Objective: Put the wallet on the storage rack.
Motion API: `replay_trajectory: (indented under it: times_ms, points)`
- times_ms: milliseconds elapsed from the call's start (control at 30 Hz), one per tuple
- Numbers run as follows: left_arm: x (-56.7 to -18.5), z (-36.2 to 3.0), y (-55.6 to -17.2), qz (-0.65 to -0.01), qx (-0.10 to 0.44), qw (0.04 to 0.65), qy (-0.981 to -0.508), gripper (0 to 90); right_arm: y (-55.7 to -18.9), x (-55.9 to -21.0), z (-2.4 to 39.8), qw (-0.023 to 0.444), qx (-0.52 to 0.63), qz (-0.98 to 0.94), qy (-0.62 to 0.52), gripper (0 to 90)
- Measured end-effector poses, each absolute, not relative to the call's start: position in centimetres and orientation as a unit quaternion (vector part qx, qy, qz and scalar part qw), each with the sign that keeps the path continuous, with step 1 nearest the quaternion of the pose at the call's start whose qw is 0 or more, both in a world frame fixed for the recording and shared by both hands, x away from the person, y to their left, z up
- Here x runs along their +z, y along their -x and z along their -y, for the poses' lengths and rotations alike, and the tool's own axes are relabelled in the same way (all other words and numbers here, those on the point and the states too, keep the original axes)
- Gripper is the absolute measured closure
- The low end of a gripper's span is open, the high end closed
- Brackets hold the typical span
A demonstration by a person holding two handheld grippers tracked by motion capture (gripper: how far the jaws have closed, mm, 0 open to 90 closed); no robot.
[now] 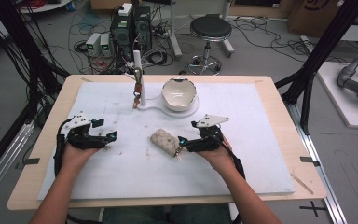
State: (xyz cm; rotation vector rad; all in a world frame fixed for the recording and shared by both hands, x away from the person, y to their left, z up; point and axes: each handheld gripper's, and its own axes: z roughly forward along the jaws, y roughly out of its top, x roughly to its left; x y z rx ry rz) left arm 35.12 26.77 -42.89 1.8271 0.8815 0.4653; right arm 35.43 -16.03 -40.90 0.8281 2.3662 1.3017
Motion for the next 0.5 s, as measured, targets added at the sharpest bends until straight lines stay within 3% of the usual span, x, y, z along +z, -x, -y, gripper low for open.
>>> replay_trajectory:
  times_ms: [500]
  points:
    - [-42.9, -27.0, -34.9, -0.366, 0.194, 0.506, -0.756, 17.8, -35.4, -43.2, 12.2, 0.132, 0.406, -0.863, -0.27, 19.6]
